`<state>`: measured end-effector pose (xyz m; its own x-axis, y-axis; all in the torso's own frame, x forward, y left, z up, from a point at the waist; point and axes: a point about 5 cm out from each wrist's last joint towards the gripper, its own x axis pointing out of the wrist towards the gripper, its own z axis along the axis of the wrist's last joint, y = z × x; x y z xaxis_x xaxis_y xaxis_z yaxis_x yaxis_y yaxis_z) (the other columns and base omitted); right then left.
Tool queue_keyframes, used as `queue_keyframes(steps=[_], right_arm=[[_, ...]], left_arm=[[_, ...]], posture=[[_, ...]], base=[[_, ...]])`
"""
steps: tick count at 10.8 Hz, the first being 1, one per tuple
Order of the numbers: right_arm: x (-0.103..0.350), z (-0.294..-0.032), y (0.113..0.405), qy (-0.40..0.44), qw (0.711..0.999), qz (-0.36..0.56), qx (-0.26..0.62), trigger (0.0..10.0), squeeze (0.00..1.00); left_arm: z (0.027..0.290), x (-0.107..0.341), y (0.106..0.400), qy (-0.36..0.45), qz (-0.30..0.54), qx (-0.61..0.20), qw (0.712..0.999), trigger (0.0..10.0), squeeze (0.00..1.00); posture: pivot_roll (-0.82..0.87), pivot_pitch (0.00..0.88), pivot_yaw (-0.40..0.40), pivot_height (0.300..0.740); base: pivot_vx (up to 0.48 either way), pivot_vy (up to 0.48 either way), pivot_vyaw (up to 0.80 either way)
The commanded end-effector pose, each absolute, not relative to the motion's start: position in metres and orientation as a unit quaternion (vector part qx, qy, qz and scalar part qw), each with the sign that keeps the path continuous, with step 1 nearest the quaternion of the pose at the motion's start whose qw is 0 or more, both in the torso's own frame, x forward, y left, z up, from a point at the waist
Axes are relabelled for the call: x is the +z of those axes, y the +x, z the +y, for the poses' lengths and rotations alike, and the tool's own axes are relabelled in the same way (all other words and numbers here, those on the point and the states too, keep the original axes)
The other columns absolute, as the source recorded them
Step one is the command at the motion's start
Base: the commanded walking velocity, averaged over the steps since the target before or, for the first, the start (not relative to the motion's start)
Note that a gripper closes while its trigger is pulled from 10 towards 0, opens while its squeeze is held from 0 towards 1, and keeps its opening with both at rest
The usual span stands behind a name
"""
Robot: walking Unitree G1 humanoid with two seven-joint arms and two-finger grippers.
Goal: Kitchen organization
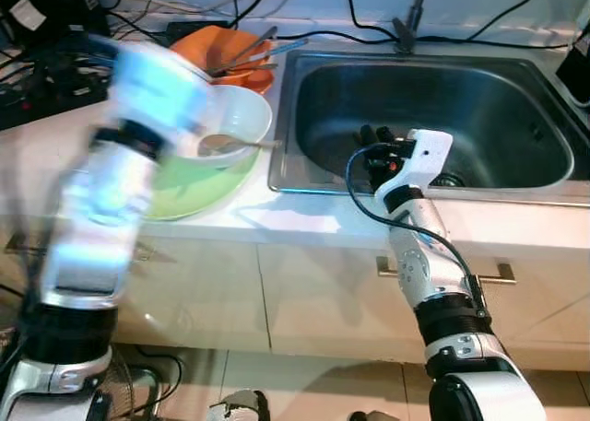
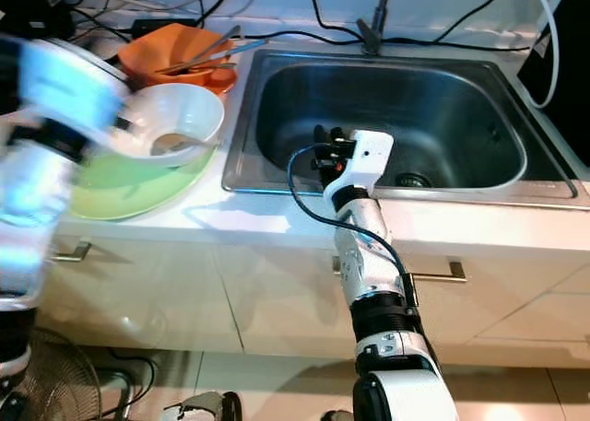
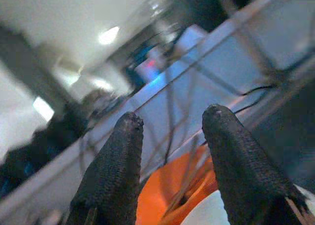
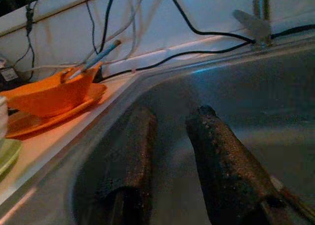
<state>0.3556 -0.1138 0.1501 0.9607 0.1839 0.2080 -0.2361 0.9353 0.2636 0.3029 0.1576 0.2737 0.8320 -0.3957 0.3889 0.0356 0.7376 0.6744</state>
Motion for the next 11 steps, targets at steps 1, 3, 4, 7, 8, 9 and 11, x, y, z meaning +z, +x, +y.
queue_keyframes(steps=[1,3,4,7,8,9,11], right_arm=[[0.153,-0.116,0.357,0.143,0.98,-0.095,0.103,10.0,0.0],[0.151,-0.114,0.357,0.145,0.98,-0.093,0.103,10.0,0.0],[0.151,-0.114,0.358,0.145,0.98,-0.092,0.103,10.0,0.0],[0.15,-0.114,0.358,0.144,0.98,-0.09,0.105,10.0,0.0],[0.15,-0.114,0.357,0.144,0.98,-0.09,0.106,10.0,0.0],[0.149,-0.113,0.357,0.144,0.98,-0.09,0.106,10.0,0.0],[0.148,-0.113,0.356,0.144,0.98,-0.09,0.107,10.0,0.0]], left_arm=[[0.15,0.272,0.298,0.399,-0.277,-0.146,0.862,10.0,0.0],[0.141,0.269,0.292,0.45,-0.29,-0.179,0.825,10.0,1.0],[0.137,0.271,0.29,0.446,-0.304,-0.191,0.82,10.0,1.0],[0.118,0.251,0.28,0.409,-0.276,-0.291,0.82,10.0,0.0],[0.117,0.247,0.281,0.402,-0.264,-0.305,0.822,10.0,0.0],[0.113,0.233,0.278,0.401,-0.233,-0.324,0.824,10.0,0.0],[0.119,0.212,0.283,0.431,-0.178,-0.32,0.825,10.0,0.0]], posture=[[0.15,0.064,0.037,0.74],[0.16,0.066,0.035,0.74],[0.16,0.066,0.034,0.74],[0.15,0.057,0.035,0.74],[0.15,0.054,0.036,0.74],[0.15,0.051,0.038,0.74],[0.15,0.047,0.042,0.74]], base=[[0.0,0.0,0.0],[0.0,0.0,0.0],[0.0,0.0,0.0],[0.0,0.0,0.0],[0.0,0.0,0.0],[0.0,0.0,0.0],[0.0,0.0,0.0]])
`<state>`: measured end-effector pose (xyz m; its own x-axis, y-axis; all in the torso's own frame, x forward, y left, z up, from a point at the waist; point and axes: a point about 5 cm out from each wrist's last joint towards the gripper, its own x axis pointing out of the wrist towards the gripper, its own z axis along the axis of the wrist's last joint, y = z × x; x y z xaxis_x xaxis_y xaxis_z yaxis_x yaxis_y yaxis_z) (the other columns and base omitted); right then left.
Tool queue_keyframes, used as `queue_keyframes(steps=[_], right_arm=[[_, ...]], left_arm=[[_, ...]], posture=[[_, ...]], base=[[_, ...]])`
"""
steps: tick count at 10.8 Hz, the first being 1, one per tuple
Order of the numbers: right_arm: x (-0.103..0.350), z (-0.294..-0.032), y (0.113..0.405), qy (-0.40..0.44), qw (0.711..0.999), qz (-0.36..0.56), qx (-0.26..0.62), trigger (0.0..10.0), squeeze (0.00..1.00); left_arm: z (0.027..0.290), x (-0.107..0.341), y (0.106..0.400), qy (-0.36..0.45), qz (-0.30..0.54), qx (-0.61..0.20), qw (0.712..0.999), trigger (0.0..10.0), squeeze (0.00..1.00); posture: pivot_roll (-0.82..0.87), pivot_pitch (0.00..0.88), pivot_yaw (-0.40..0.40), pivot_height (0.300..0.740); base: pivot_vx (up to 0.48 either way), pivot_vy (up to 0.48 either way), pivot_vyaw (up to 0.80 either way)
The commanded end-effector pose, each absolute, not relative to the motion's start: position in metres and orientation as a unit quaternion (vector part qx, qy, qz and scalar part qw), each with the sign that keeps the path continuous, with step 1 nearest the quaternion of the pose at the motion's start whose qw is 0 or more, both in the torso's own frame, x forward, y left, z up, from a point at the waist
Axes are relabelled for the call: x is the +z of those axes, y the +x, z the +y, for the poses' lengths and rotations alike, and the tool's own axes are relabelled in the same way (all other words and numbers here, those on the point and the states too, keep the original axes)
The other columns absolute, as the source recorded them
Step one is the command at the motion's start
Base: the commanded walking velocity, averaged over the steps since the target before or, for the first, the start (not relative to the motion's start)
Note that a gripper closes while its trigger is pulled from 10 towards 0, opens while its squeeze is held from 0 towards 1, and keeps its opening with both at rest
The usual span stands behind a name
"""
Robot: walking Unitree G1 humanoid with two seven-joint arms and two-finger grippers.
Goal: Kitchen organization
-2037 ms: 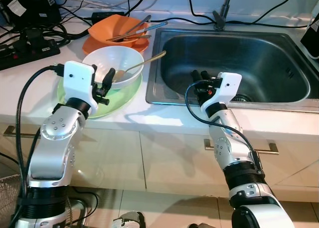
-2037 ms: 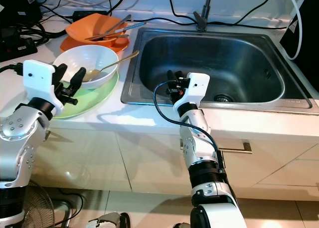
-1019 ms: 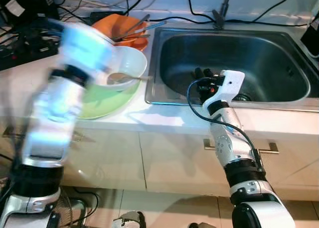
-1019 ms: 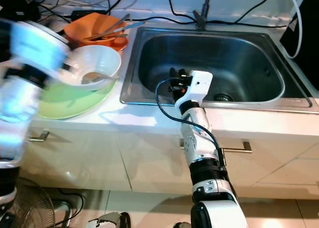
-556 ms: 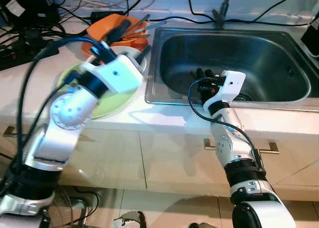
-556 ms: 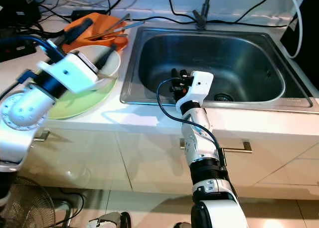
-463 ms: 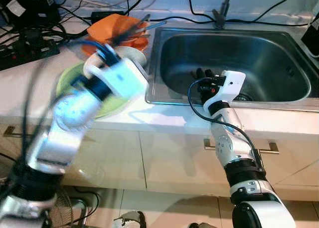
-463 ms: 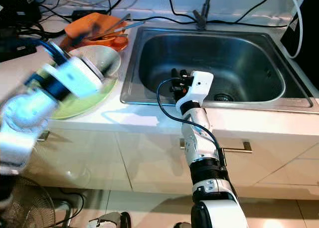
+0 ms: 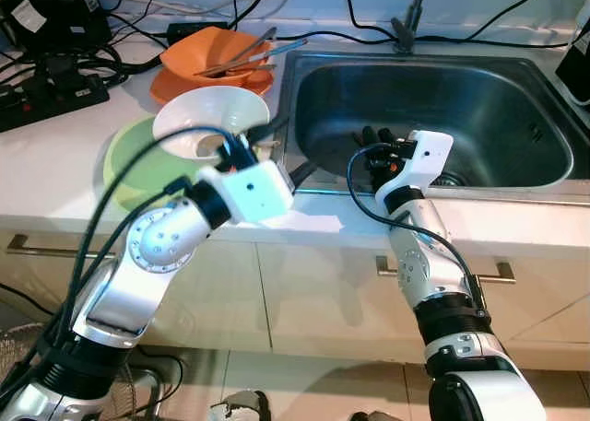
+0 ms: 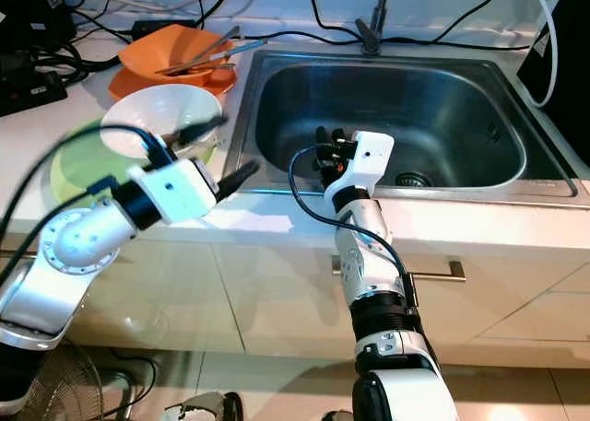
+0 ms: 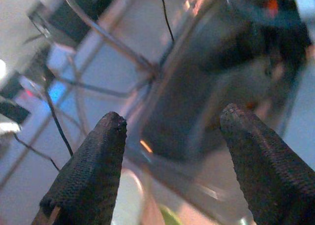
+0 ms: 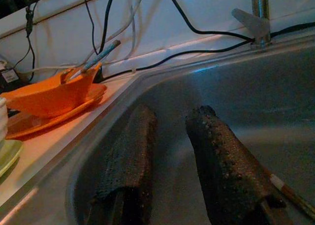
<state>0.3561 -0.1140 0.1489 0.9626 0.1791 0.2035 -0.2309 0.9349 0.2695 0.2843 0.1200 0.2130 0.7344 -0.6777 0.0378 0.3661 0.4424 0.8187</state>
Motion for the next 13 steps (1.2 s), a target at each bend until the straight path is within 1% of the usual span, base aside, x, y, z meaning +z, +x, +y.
queue_keyframes(steps=[1,5,7,9,10,13], right_arm=[[0.148,-0.112,0.355,0.144,0.98,-0.09,0.107,10.0,0.0],[0.148,-0.112,0.355,0.144,0.979,-0.092,0.109,10.0,0.0],[0.149,-0.112,0.355,0.144,0.979,-0.092,0.106,10.0,0.0],[0.149,-0.112,0.355,0.145,0.98,-0.093,0.105,10.0,0.0],[0.149,-0.113,0.355,0.144,0.98,-0.093,0.102,10.0,0.0],[0.149,-0.116,0.355,0.144,0.98,-0.093,0.098,10.0,0.0]], left_arm=[[0.123,0.204,0.286,0.429,-0.163,-0.311,0.832,10.0,0.0],[0.122,0.204,0.296,0.431,-0.174,-0.268,0.844,10.0,0.0],[0.119,0.202,0.304,0.43,-0.17,-0.258,0.848,10.0,0.0],[0.115,0.2,0.309,0.434,-0.171,-0.253,0.847,10.0,0.0],[0.111,0.197,0.31,0.437,-0.173,-0.257,0.844,0.0,0.0],[0.11,0.198,0.312,0.437,-0.175,-0.252,0.846,0.0,0.0]], posture=[[0.14,0.041,0.044,0.74],[0.14,0.034,0.047,0.74],[0.13,0.035,0.047,0.74],[0.12,0.041,0.049,0.74],[0.11,0.048,0.049,0.74],[0.12,0.057,0.046,0.74]], base=[[0.0,0.0,0.0],[0.0,0.0,0.0],[0.0,0.0,0.0],[0.0,0.0,0.0],[0.0,0.0,0.0],[0.0,0.0,0.0]])
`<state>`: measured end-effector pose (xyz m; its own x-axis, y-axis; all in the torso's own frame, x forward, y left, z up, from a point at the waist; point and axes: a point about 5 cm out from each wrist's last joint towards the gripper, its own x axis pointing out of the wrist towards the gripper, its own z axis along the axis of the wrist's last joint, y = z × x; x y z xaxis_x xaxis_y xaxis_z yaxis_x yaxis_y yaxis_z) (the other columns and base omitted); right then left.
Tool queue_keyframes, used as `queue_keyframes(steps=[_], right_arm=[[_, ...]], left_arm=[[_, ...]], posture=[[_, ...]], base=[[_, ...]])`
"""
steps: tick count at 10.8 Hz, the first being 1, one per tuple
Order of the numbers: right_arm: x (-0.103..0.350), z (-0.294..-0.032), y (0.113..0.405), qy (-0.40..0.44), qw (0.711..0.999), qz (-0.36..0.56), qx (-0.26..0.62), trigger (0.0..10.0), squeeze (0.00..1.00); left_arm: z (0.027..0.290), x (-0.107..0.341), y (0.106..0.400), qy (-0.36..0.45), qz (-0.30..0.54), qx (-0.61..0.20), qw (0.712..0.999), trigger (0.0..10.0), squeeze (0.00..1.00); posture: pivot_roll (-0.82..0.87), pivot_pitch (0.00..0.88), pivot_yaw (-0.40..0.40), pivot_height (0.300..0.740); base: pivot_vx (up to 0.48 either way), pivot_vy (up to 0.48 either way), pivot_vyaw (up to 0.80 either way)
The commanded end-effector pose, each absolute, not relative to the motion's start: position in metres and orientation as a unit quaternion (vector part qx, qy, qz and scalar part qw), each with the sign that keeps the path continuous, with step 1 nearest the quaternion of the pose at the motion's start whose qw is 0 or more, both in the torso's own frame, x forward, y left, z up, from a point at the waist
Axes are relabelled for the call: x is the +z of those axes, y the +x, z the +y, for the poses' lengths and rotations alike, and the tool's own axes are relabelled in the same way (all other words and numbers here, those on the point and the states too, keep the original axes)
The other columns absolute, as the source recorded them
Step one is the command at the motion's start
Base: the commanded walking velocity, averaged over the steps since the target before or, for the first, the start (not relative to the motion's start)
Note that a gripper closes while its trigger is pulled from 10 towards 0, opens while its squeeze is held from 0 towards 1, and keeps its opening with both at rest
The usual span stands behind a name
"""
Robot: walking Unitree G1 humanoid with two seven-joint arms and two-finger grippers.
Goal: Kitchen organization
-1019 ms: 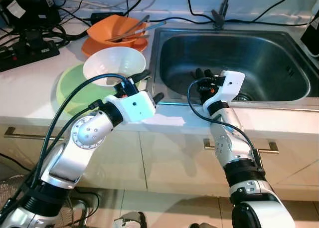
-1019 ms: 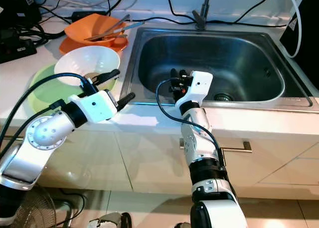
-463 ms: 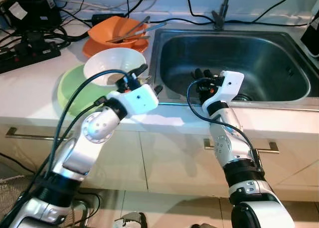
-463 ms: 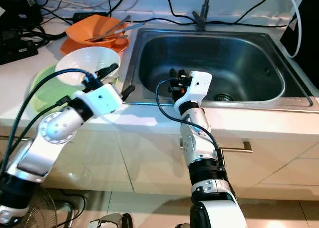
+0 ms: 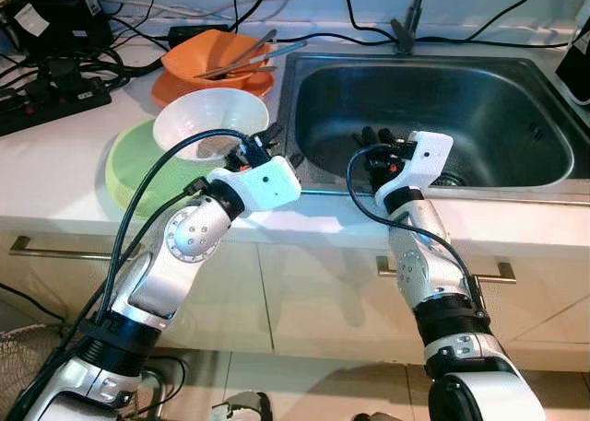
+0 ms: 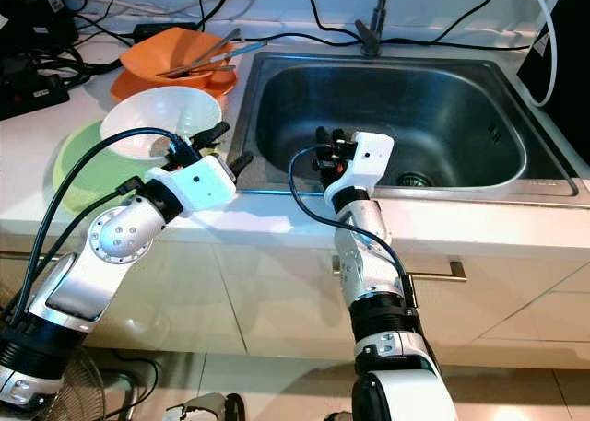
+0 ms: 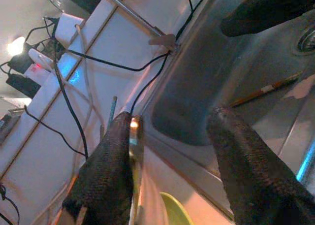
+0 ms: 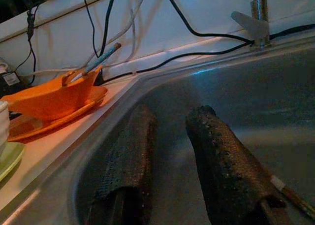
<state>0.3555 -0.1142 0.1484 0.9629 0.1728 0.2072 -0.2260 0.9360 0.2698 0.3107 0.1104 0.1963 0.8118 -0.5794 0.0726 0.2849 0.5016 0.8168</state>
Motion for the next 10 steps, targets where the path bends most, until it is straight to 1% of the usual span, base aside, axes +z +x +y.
queue_keyframes(steps=[1,7,10], right_arm=[[0.149,-0.115,0.355,0.145,0.98,-0.093,0.098,10.0,0.0],[0.149,-0.114,0.355,0.146,0.98,-0.091,0.1,10.0,0.0],[0.148,-0.113,0.355,0.147,0.98,-0.089,0.101,10.0,0.0]], left_arm=[[0.111,0.199,0.312,0.437,-0.176,-0.251,0.846,0.0,0.0],[0.115,0.208,0.316,0.461,-0.185,-0.233,0.836,0.0,0.0],[0.109,0.242,0.314,0.474,-0.255,-0.205,0.818,0.0,0.0]], posture=[[0.12,0.059,0.045,0.74],[0.13,0.066,0.039,0.74],[0.13,0.068,0.039,0.74]], base=[[0.0,0.0,0.0],[0.0,0.0,0.0],[0.0,0.0,0.0]])
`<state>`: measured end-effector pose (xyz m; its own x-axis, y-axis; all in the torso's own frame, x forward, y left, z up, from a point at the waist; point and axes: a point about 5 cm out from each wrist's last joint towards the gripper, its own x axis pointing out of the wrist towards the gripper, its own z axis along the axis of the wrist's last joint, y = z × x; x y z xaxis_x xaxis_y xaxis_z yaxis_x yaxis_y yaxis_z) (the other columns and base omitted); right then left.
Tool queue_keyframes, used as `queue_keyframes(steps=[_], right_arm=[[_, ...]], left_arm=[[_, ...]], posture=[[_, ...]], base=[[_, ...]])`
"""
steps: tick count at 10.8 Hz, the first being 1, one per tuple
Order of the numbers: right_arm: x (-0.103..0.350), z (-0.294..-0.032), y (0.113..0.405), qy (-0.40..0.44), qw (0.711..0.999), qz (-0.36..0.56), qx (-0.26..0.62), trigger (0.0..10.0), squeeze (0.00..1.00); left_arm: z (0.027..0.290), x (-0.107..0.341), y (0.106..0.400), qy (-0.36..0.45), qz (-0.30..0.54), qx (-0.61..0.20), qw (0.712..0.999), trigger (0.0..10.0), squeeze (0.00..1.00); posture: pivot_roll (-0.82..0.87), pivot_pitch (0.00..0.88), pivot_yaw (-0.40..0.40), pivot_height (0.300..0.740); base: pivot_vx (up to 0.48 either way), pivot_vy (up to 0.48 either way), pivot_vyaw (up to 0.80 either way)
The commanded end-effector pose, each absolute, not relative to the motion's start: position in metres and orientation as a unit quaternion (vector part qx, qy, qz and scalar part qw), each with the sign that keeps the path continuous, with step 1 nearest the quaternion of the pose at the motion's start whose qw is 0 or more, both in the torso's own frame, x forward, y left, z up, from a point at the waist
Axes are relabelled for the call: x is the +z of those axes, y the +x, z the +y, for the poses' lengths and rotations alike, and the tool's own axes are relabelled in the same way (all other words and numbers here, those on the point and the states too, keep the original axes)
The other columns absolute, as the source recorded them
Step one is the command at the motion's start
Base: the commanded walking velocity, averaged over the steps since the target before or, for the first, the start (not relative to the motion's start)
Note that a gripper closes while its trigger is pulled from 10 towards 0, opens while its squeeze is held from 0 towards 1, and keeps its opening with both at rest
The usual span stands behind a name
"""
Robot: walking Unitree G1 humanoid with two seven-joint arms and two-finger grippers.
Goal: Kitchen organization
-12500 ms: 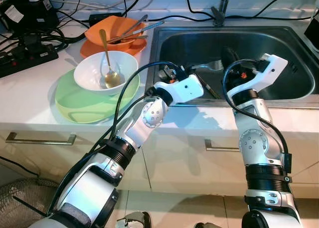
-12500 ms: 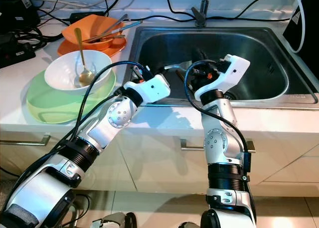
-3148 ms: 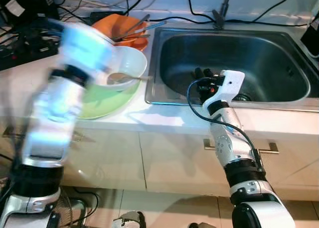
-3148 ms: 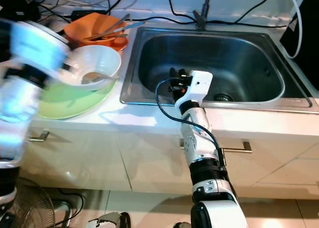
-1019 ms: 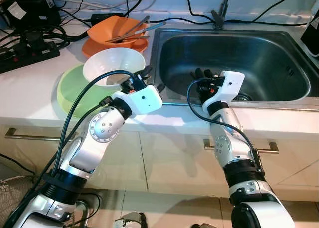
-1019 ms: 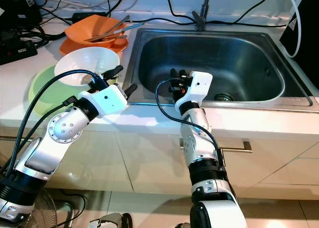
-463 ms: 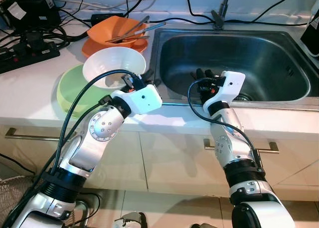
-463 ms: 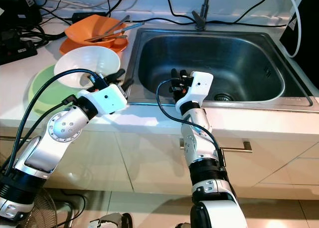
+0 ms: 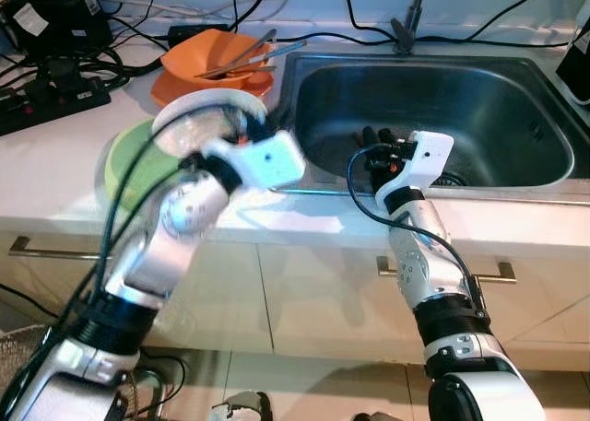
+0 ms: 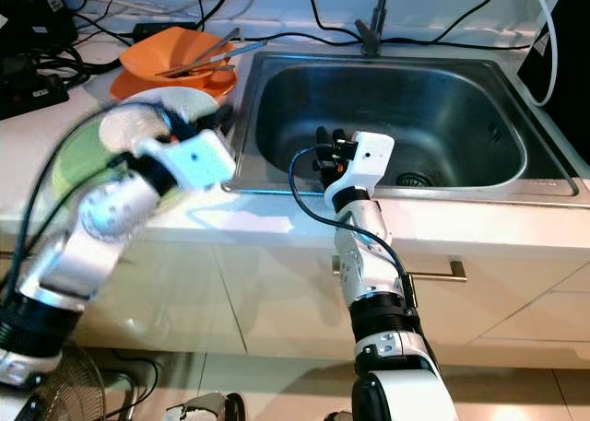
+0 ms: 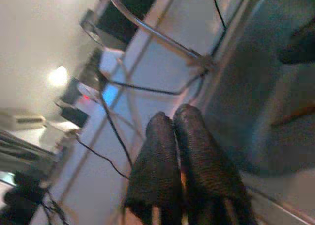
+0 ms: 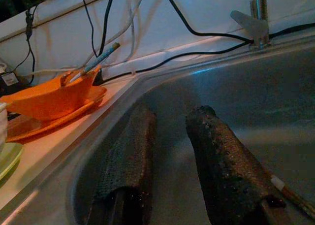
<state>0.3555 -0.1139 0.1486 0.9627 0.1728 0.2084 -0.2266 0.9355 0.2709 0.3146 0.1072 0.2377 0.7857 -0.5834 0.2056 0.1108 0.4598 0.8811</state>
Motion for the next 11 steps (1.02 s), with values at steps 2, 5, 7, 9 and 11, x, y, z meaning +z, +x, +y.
queue_keyframes(steps=[2,5,7,9,11], right_arm=[[0.148,-0.113,0.356,0.148,0.98,-0.089,0.1,10.0,0.0],[0.147,-0.113,0.355,0.148,0.98,-0.088,0.1,10.0,0.0],[0.147,-0.113,0.355,0.147,0.98,-0.088,0.098,10.0,0.0],[0.146,-0.114,0.355,0.147,0.98,-0.09,0.096,10.0,0.0],[0.148,-0.115,0.354,0.142,0.981,-0.095,0.095,10.0,1.0]], left_arm=[[0.101,0.256,0.309,0.486,-0.301,-0.202,0.795,0.0,0.0],[0.087,0.282,0.306,0.391,-0.367,-0.192,0.822,2.3,0.0],[0.077,0.307,0.305,0.293,-0.403,-0.201,0.843,10.0,0.0],[0.061,0.329,0.303,0.145,-0.42,-0.253,0.859,10.0,0.0],[0.058,0.327,0.314,0.003,-0.368,-0.287,0.884,10.0,0.0]], posture=[[0.13,0.065,0.04,0.74],[0.13,0.063,0.041,0.74],[0.13,0.061,0.042,0.74],[0.12,0.057,0.047,0.74],[0.11,0.055,0.051,0.74]], base=[[0.0,0.0,0.0],[0.0,0.0,0.0],[0.0,0.0,0.0],[0.0,0.0,0.0],[0.0,0.0,0.0]])
